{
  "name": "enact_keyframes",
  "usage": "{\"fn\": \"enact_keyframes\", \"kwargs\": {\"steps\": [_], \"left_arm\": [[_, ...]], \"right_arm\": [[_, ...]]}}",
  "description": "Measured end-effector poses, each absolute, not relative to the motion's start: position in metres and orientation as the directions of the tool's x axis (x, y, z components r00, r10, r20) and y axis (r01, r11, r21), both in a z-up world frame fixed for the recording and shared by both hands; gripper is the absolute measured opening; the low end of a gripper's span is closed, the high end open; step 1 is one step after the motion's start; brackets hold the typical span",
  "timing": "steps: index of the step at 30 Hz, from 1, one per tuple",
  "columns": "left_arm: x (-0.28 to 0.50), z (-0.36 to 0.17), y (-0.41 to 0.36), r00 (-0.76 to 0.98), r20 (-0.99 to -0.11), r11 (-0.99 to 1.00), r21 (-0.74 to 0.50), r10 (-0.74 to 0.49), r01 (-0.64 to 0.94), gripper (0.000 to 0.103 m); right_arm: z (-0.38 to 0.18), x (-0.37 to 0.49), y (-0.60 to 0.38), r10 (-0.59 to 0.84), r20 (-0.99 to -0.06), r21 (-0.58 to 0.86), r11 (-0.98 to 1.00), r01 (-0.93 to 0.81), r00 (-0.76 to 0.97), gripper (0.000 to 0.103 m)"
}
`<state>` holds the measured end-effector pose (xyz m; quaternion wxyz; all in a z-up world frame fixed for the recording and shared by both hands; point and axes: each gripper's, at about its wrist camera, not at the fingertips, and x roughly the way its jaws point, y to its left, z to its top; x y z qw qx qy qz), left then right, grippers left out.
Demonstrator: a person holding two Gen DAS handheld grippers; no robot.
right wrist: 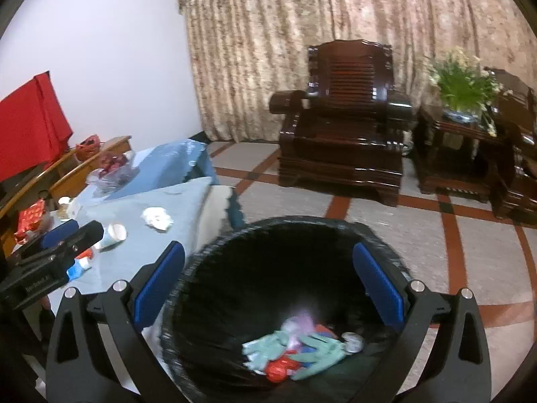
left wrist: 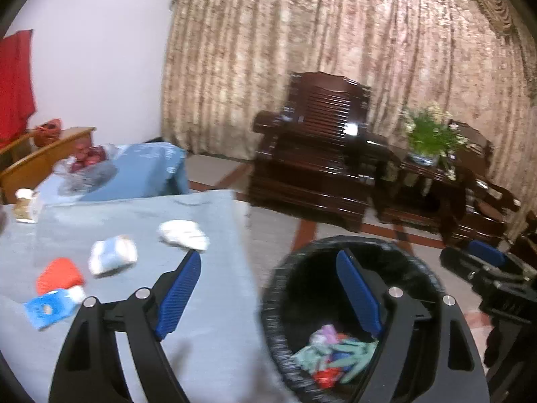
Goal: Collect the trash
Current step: 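Return both tools to the table toward the orange sleeve and cup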
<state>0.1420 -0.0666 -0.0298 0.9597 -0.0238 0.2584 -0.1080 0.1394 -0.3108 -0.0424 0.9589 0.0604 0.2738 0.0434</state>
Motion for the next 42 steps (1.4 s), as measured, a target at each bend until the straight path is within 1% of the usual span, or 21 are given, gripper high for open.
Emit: {"fn": "enact_keyframes", "kwargs": {"steps": [7,12,20,33,42], "left_arm": [[0.134,-0.041,0.013,0.866,-0.494,0.997,-0.067,-0.074,0.047,0.082],[0.129,-0.051,0.062,0.868,-0.497,0.997,-0.048,0.024,-0.055,0.082],[0.133,-0.068,0.133,0.845,-0.514,0.983,-0.022,0.147,-0.184,0.082],[0.171,-0.096,0.217,0.79,-0.563,0.95,-0.028,0.241,-0.31,0.081],[0.183,-0.116,0.25,0.761,-0.599,0.938,-0.046,0.25,-0.344,0.081]], "right_arm": [[-0.035,0.155,-0.237,0.201,-0.506,0.11,0.98,-0.168,0.839,0.098],[-0.04,0.166,-0.178,0.274,-0.504,0.1,0.96,-0.26,0.819,0.098],[-0.06,0.196,-0.103,0.329,-0.537,0.094,0.939,-0.332,0.777,0.098],[-0.098,0.265,-0.002,0.373,-0.594,0.076,0.908,-0.412,0.713,0.098],[-0.129,0.297,0.06,0.369,-0.649,0.045,0.892,-0.45,0.666,0.097]]}}
